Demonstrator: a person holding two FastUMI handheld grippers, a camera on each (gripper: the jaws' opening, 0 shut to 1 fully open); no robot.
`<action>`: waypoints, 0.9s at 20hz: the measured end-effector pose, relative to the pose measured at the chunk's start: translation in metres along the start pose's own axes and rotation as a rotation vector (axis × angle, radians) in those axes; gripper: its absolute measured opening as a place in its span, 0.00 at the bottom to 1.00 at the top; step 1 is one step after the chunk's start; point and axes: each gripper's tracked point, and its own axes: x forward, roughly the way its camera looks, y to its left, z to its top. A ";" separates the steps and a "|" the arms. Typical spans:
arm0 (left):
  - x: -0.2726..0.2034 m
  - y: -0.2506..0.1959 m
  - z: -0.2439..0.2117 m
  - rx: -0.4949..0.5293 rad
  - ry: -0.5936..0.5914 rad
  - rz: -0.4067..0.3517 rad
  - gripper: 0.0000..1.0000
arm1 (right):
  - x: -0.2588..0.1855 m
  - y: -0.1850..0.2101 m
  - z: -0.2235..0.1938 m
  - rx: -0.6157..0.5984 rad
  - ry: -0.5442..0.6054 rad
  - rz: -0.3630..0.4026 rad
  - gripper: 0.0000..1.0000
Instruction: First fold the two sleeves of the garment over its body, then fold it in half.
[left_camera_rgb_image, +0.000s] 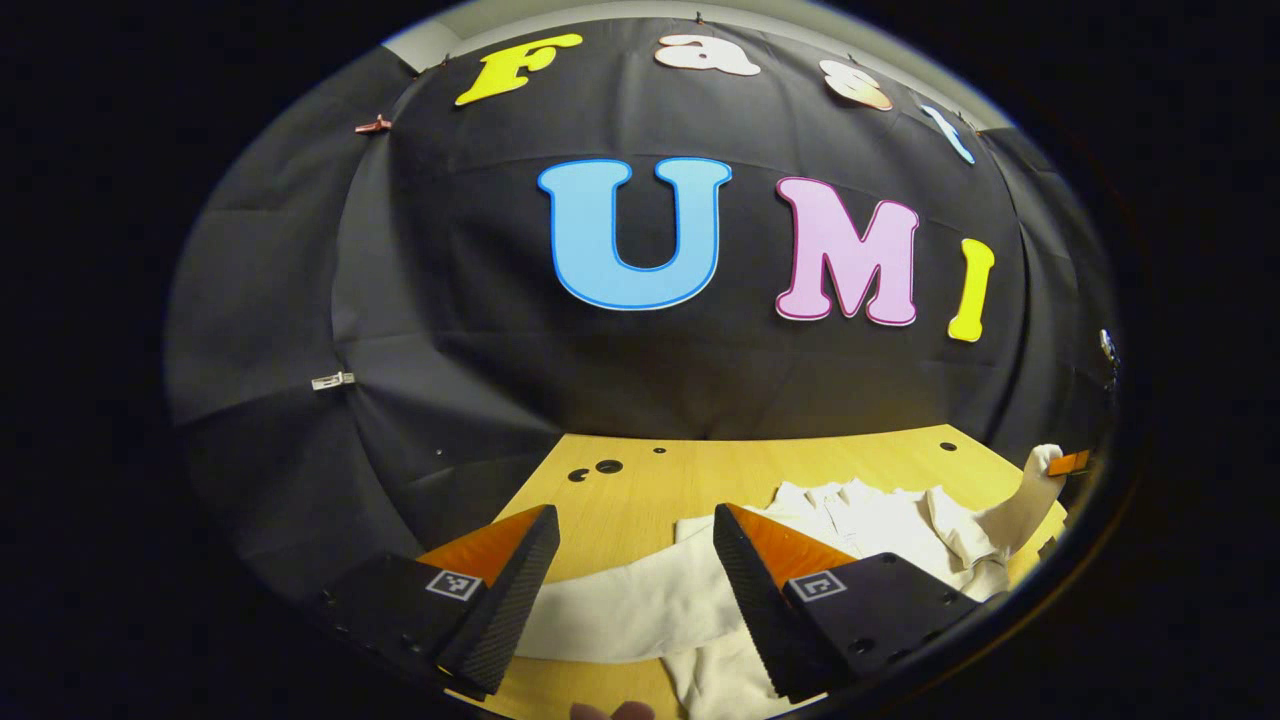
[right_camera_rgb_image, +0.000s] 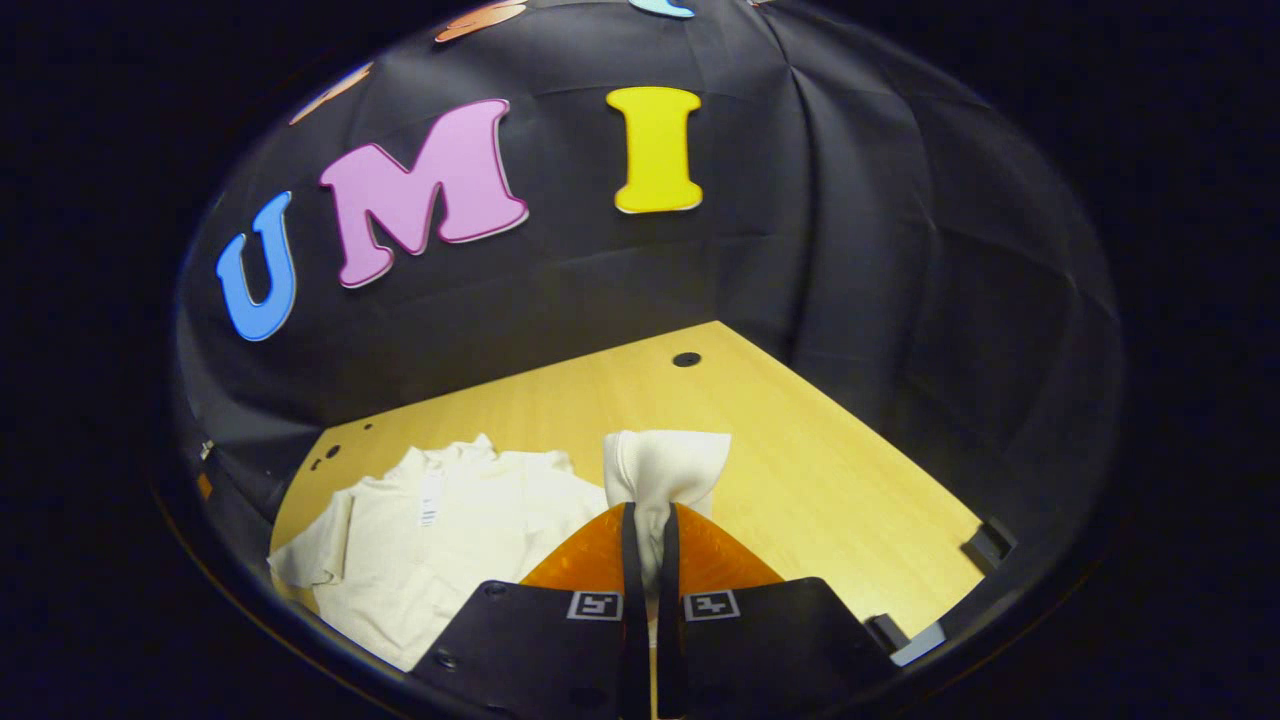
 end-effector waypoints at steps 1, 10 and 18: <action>-0.001 0.006 -0.003 -0.003 0.006 0.001 0.95 | 0.000 0.023 0.001 -0.006 -0.004 0.038 0.07; -0.010 0.073 -0.039 -0.034 0.060 0.075 0.95 | 0.009 0.183 -0.032 -0.004 0.065 0.267 0.07; -0.006 0.136 -0.094 -0.070 0.141 0.152 0.95 | 0.030 0.285 -0.098 -0.077 0.182 0.371 0.07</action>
